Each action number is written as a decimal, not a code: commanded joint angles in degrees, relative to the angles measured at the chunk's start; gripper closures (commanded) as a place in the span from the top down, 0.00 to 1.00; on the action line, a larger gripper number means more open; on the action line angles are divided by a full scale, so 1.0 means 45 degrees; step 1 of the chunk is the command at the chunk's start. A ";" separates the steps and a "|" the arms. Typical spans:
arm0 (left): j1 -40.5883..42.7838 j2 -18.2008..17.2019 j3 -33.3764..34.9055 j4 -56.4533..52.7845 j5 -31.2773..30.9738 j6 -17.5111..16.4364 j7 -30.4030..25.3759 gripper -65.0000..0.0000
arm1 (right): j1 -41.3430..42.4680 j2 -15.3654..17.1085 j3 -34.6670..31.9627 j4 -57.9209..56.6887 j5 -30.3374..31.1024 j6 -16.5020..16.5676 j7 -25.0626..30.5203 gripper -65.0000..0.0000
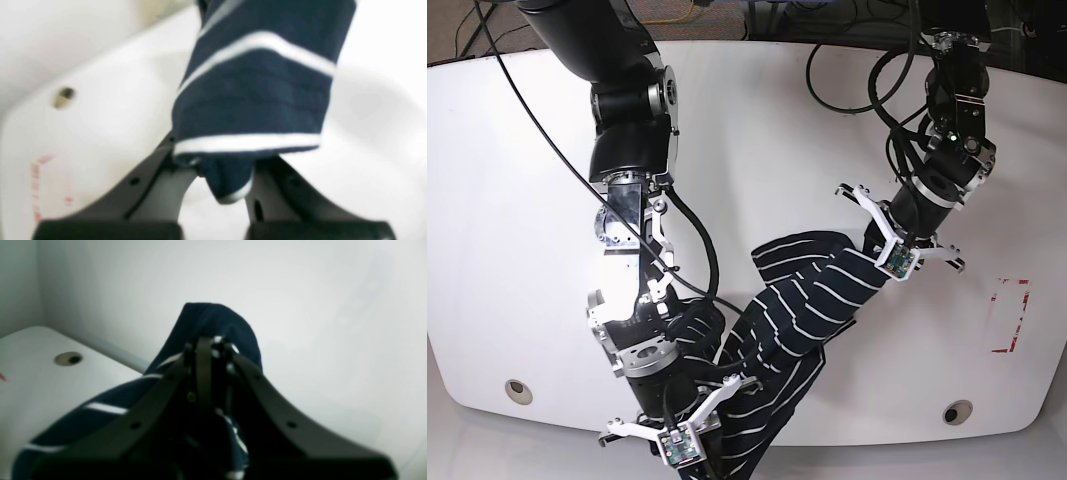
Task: Layout the t-shirt on the table in an organized manner, then fold the t-shirt properly
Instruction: 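Grasp the hanging shirt edge with the left gripper beside the right gripper, then pull the grippers apart to stretch the shirt between them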
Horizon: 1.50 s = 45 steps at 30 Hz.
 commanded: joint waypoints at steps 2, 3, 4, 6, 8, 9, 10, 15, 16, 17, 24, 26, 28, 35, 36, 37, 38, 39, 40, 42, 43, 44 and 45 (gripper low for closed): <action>-0.0649 -0.0627 -0.0334 0.0207 -0.0191 0.0030 -0.0326 0.00 | 0.0669 0.0017 0.0386 -0.0085 0.0021 -0.0141 0.0361 0.00; -0.0727 -0.0646 -0.0470 0.0188 -0.0249 0.0030 -0.0326 0.00 | 0.0727 0.0056 0.0464 -0.0104 0.0021 -0.0141 0.0361 0.00; -0.0825 -0.0666 -0.0705 0.0188 -0.0366 0.0030 -0.0326 0.00 | 0.0766 0.0076 0.0620 -0.0202 0.0021 -0.0141 0.0361 0.00; -0.1196 -0.0685 -0.1271 0.0168 -0.0659 0.0030 -0.0306 0.00 | 0.0884 0.0076 0.0893 -0.0534 0.0001 -0.0141 0.0361 0.00; -0.1548 -0.0685 -0.1662 0.0109 -0.0855 0.0030 -0.0287 0.00 | 0.1001 0.0095 0.1187 -0.0729 0.0001 -0.0141 0.0361 0.00; -0.1763 -0.0685 -0.1857 0.0070 -0.0913 0.0030 -0.0287 0.00 | 0.1138 0.0095 0.1382 -0.0749 0.0001 -0.0141 0.0361 0.00; -0.1900 -0.0685 -0.1936 0.0031 -0.0913 0.0030 -0.0287 0.00 | 0.1235 0.0095 0.1480 -0.0788 0.0001 -0.0141 0.0361 0.00; -0.2994 -0.0959 -0.2209 0.0012 -0.0894 0.0030 -0.0228 0.00 | 0.1802 0.0095 0.2066 -0.1003 -0.0038 -0.0141 0.0361 0.00; -0.3130 -0.0998 -0.2209 0.0012 -0.0913 0.0030 -0.0170 0.00 | 0.1900 0.0095 0.2105 -0.1022 -0.0038 -0.0141 0.0361 0.00; -0.3345 -0.1017 -0.2229 0.0012 -0.0913 0.0030 -0.0033 0.00 | 0.2036 0.0095 0.2163 -0.1061 -0.0057 -0.0141 0.0361 0.00; -0.4947 -0.1017 -0.2268 0.0012 -0.0913 0.0030 0.0807 0.00 | 0.2798 0.0447 0.2202 -0.1081 -0.0038 -0.0141 -0.0147 0.00; -0.5397 -0.1037 -0.2346 0.0012 -0.0913 0.0030 0.0944 0.00 | 0.3033 0.0447 0.2222 -0.1081 -0.0018 -0.0141 -0.0361 0.00; -0.5787 -0.1037 -0.2522 0.0012 -0.0933 0.0030 0.1120 0.00 | 0.3189 0.0447 0.2222 -0.1081 -0.0018 -0.0141 -0.0401 0.00; -0.6920 -0.1037 -0.3108 0.0012 -0.0933 0.0030 0.1784 0.00 | 0.3462 0.0623 0.2222 -0.1061 -0.0077 -0.0141 -0.0440 0.00; -0.7038 -0.1037 -0.3166 0.0012 -0.0933 0.0030 0.1862 0.00 | 0.3423 0.0701 0.2222 -0.1061 -0.0077 -0.0141 -0.0440 0.00; -0.7096 -0.1037 -0.3205 0.0012 -0.0933 0.0030 0.1901 0.00 | 0.3404 0.0759 0.2222 -0.1061 -0.0077 -0.0141 -0.0459 0.00; -0.7155 -0.1037 -0.3225 0.0012 -0.0933 0.0030 0.1960 0.00 | 0.3365 0.0779 0.2222 -0.1061 -0.0077 -0.0121 -0.0459 0.00; -0.7155 -0.1037 -0.3225 0.0012 -0.0933 0.0030 0.1979 0.00 | 0.3248 0.0779 0.2222 -0.1061 -0.0057 -0.0121 -0.0459 0.00; -0.7155 -0.1057 -0.3244 0.0012 -0.0933 0.0030 0.1979 0.00 | 0.3169 0.0779 0.2222 -0.1081 -0.0038 -0.0121 -0.0459 0.00; -0.7155 -0.1252 -0.3264 0.0012 -0.0933 0.0030 0.1979 0.00 | 0.2994 0.0799 0.2222 -0.1081 -0.0077 -0.0121 -0.0459 0.00; -0.7135 -0.1486 -0.3342 0.0012 -0.0952 0.0030 0.1979 0.00 | 0.2857 0.0799 0.2222 -0.1081 -0.0077 -0.0121 -0.0459 0.00; -0.7135 -0.1525 -0.3362 0.0012 -0.0952 0.0030 0.1979 0.00 | 0.2818 0.0799 0.2222 -0.1081 -0.0077 -0.0121 -0.0459 0.00; -0.7116 -0.1584 -0.3420 0.0012 -0.0972 0.0030 0.1979 0.00 | 0.2740 0.0799 0.2222 -0.1081 -0.0077 -0.0121 -0.0459 0.00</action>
